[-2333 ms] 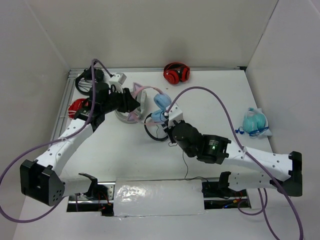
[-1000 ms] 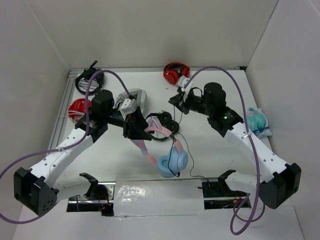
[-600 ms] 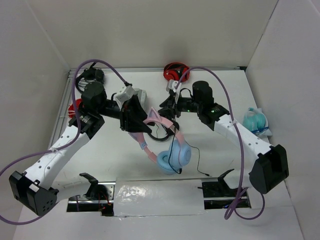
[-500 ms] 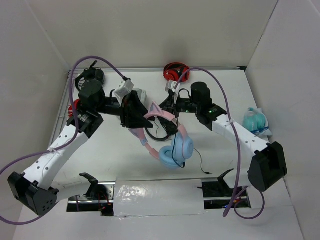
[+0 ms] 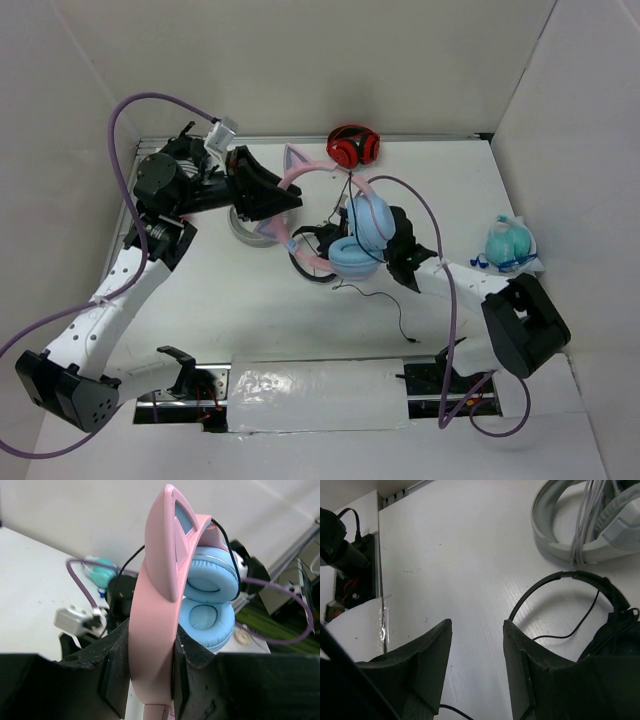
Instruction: Wrap the headphones
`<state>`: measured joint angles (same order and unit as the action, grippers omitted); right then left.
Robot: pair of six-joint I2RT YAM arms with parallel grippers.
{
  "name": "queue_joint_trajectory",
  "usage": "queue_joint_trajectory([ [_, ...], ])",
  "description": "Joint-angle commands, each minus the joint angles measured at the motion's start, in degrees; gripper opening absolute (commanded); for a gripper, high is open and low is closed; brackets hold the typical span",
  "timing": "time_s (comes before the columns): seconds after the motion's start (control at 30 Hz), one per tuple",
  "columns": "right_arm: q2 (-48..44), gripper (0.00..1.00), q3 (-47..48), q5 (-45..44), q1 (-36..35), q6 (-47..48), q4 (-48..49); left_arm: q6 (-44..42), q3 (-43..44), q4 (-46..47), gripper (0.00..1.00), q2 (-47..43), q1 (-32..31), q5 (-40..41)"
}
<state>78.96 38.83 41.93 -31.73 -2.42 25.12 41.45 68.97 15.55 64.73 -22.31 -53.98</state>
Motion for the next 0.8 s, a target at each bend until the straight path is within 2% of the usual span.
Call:
queue_joint_trajectory([
  [0.0, 1.0, 0.53, -3.6, -0.8, -1.6, -5.2, 13.1, 5.9, 0.7, 9.6, 0.00, -1.5, 1.2, 6.2],
  [0.27, 4.3, 0.54, -10.0, 0.1, -4.7, -8.8, 23.9, 10.4, 3.6, 11.4, 0.00, 0.6, 3.1, 11.7],
  [0.37, 5.0, 0.53, -12.6, -1.6, -6.7, -10.2, 27.0, 10.4, 4.7, 10.8, 0.00, 1.2, 3.4, 15.1],
  [0.5, 2.9, 0.51, -17.2, -7.3, -11.1, -11.6, 29.2, 11.3, 4.3, 9.3, 0.00, 2.1, 4.2, 23.7],
  [0.6, 1.1, 0.45, -20.7, -13.1, -14.8, -13.3, 30.2, 13.4, 3.6, 8.4, 0.00, 3.4, 4.9, 27.7],
  [0.63, -0.2, 0.39, -21.0, -14.8, -15.6, -13.7, 29.8, 14.9, 2.1, 8.8, 0.00, 3.5, 4.9, 28.2],
  [0.67, -1.7, 0.35, -20.8, -19.0, -17.0, -15.6, 28.2, 16.9, 0.3, 9.5, 0.00, 3.6, 4.9, 30.3],
  [0.77, -4.1, 0.31, -19.8, -23.8, -19.1, -16.5, 23.4, 18.0, -1.6, 10.0, 0.00, 3.5, 4.5, 35.5],
])
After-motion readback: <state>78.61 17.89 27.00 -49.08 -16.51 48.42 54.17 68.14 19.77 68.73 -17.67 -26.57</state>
